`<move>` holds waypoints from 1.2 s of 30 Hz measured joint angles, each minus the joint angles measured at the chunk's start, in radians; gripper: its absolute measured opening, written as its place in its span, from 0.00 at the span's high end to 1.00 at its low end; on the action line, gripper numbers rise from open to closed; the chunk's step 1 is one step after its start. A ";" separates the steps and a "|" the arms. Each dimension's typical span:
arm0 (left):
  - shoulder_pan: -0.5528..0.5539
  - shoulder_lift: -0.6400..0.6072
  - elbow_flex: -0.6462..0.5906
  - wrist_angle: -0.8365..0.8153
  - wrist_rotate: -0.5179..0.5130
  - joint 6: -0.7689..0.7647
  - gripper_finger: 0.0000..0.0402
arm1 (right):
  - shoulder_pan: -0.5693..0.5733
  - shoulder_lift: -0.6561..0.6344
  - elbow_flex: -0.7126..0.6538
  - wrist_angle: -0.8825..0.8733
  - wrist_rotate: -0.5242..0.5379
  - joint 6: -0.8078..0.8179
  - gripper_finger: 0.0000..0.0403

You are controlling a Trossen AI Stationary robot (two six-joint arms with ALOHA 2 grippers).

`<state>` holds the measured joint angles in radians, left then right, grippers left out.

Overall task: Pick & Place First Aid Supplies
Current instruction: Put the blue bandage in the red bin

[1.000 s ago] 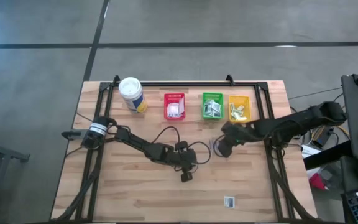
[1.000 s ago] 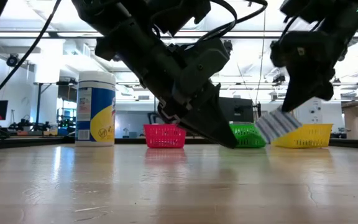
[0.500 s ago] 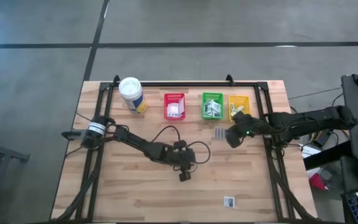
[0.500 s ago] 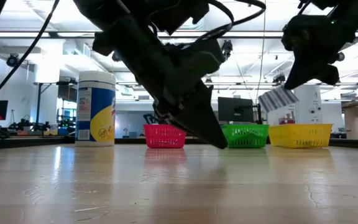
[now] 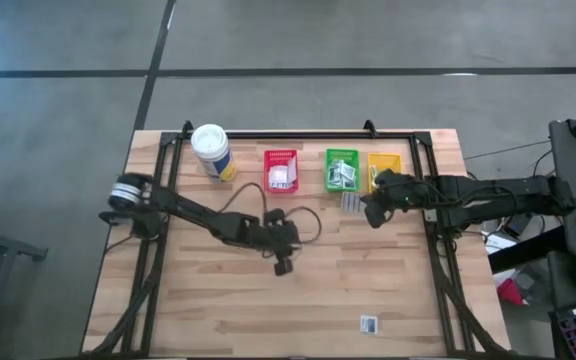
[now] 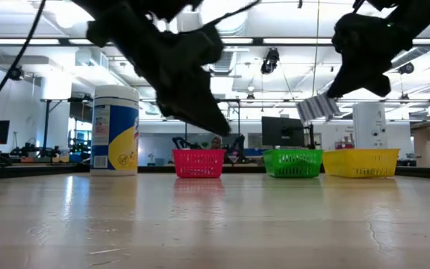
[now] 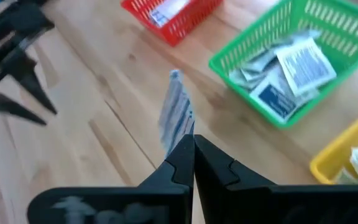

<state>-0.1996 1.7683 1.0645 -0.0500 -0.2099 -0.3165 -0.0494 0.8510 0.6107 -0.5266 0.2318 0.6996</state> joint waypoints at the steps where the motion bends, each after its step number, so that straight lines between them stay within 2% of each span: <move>1: 0.009 -0.028 -0.027 0.012 -0.006 -0.006 0.77 | -0.007 0.002 0.001 0.013 -0.001 -0.013 0.98; 8: 0.094 -0.254 -0.208 0.058 -0.103 -0.063 0.77 | -0.085 0.047 0.001 0.178 -0.028 -0.123 0.98; 11: 0.125 -0.332 -0.264 0.082 -0.110 -0.083 0.77 | -0.135 0.095 0.001 0.267 -0.044 -0.167 0.98; 15: 0.135 -0.411 -0.312 0.095 -0.109 -0.084 0.77 | -0.221 0.183 0.003 0.415 -0.135 -0.213 0.98; 21: 0.134 -0.444 -0.363 0.137 -0.106 -0.086 0.77 | -0.331 0.352 0.016 0.650 -0.286 -0.236 0.98; 25: 0.134 -0.443 -0.381 0.140 -0.106 -0.097 0.77 | -0.366 0.486 0.063 0.748 -0.332 -0.236 0.98; 32: 0.133 -0.443 -0.408 0.156 -0.106 -0.104 0.77 | -0.378 0.716 0.233 0.770 -0.349 -0.266 0.98; 36: 0.133 -0.443 -0.416 0.154 -0.106 -0.105 0.77 | -0.384 0.825 0.342 0.769 -0.408 -0.281 0.98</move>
<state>-0.0662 1.3258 0.6483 0.1044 -0.3157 -0.4214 -0.4334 1.6758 0.9527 0.2428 -0.1764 0.4181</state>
